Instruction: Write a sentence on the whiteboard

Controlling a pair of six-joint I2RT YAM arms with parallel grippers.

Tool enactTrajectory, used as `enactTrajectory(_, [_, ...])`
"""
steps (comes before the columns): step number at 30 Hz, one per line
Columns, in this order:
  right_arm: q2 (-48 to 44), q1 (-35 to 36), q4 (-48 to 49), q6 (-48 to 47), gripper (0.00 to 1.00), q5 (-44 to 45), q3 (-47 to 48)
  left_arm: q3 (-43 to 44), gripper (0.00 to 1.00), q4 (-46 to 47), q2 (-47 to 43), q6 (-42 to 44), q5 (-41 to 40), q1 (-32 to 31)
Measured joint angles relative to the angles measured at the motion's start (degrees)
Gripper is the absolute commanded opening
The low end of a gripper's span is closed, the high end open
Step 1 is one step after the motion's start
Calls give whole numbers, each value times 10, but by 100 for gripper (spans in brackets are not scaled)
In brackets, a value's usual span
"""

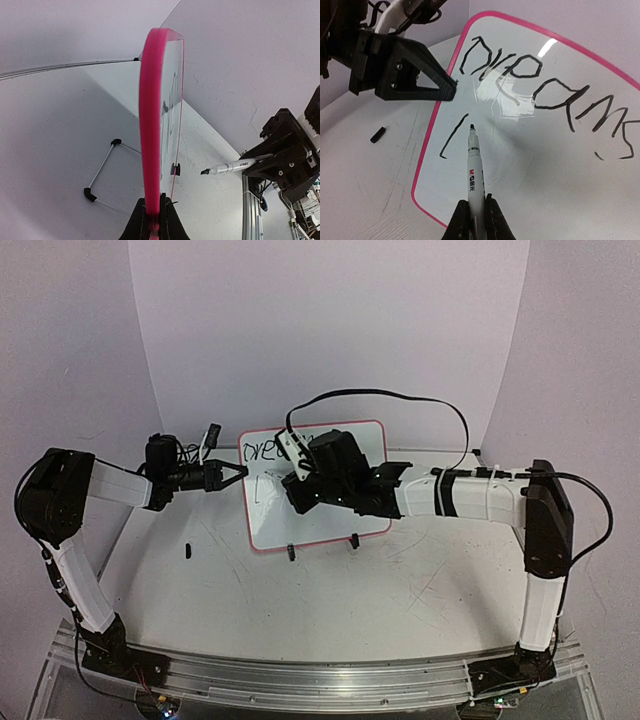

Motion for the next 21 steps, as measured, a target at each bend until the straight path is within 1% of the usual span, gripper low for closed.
enactTrajectory(6, [1,-8,8,4,0,-8,12,1,0,-1,0,0,1,0])
enactTrajectory(21, [42,-16,0,18,0,-24,46,1,0,-1,0,0,1,0])
